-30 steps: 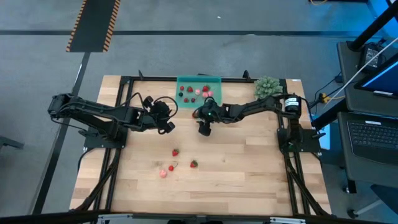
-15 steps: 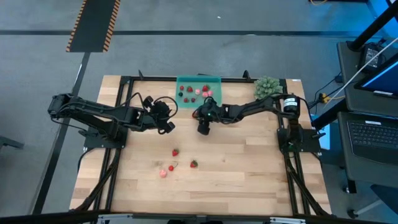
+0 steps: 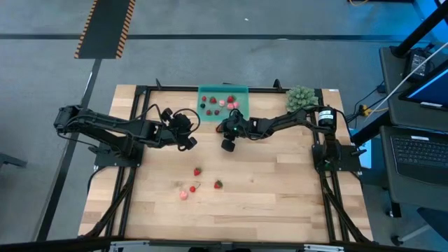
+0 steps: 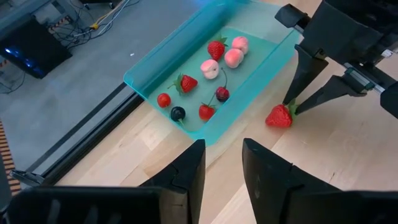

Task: Pick and placing Produce into tupperware
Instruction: Put the red strawberry into the green container

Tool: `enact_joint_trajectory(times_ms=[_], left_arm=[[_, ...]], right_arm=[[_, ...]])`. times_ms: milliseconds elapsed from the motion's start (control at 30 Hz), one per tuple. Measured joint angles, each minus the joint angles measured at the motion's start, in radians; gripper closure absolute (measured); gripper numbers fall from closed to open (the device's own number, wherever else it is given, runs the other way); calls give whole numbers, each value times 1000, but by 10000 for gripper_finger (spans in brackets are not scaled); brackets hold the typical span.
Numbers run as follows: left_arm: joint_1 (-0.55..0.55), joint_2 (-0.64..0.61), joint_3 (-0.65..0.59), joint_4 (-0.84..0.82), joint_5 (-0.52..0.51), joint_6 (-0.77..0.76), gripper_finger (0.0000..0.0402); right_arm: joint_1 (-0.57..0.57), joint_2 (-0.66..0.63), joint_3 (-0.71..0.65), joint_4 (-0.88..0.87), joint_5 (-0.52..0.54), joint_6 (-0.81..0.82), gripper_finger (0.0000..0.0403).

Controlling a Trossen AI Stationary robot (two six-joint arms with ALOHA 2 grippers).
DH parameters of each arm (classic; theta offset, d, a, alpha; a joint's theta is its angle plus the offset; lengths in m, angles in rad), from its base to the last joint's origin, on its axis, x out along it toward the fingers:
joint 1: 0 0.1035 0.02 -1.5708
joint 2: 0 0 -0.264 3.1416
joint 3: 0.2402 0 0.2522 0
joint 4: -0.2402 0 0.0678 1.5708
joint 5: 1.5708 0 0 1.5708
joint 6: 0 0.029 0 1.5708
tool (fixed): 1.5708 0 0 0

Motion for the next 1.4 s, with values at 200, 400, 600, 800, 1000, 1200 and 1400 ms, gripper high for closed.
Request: enact_joint_trajectory(times_ms=[200, 400, 600, 800, 1000, 1200, 1400], left_arm=[[0, 0, 0, 0, 0, 0, 302], [0, 0, 0, 0, 0, 0, 312], [0, 0, 0, 0, 0, 0, 320], [0, 0, 0, 0, 0, 0, 317], [0, 0, 0, 0, 0, 0, 306], [0, 0, 0, 0, 1, 0, 299], [0, 0, 0, 1, 1, 0, 300]], right_arm=[[0, 0, 0, -1, 0, -3, 365], [6, 3, -1, -5, 22, -25, 396], [15, -21, -5, -27, 31, -25, 399], [16, -83, -4, -52, 36, -34, 401], [17, -154, -4, -55, 38, -80, 401], [-10, -278, -3, -57, 38, -166, 402], [-115, -332, 37, -103, 36, -181, 402]])
